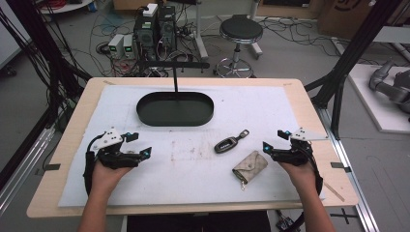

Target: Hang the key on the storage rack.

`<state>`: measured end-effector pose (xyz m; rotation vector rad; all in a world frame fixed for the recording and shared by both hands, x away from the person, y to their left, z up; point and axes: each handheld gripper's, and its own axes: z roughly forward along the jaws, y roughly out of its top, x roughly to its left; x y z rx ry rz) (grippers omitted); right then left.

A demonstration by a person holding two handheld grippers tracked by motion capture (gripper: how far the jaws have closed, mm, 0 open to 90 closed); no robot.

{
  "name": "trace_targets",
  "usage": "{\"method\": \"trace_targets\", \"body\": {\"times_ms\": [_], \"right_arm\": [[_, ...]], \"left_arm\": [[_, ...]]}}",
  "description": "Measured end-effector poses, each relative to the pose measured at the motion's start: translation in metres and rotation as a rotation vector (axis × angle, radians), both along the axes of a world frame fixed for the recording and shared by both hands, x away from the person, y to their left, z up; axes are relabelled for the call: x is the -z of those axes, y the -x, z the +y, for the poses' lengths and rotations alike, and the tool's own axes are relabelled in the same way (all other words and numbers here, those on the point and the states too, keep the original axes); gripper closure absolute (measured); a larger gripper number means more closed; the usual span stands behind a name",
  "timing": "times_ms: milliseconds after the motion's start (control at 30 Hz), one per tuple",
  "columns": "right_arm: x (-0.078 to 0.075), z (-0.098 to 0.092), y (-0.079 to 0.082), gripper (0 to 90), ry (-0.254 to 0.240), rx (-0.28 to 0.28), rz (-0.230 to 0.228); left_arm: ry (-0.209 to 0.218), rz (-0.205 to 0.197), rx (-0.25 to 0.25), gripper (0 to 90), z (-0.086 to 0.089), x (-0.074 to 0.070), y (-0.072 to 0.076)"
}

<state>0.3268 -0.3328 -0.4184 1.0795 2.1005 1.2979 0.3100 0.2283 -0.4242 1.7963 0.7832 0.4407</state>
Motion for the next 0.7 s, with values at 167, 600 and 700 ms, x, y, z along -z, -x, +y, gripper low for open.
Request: {"method": "trace_targets", "body": {"times_ms": [167, 600, 700], "right_arm": [[0.001, -0.001, -0.001, 18.3, -0.001, -0.001, 0.011], [0.0, -0.007, 0.009, 18.3, -0.001, 0.019, -0.001], [0.001, -0.008, 0.009, 18.3, -0.001, 0.018, 0.002]], "left_arm": [[-0.001, 0.005, -0.006, 20.4, 0.0, 0.001, -0.002], [-0.013, 0.032, 0.016, 20.4, -0.009, 0.005, -0.006], [-0.012, 0.038, 0.012, 20.4, -0.011, 0.005, -0.007]]}}
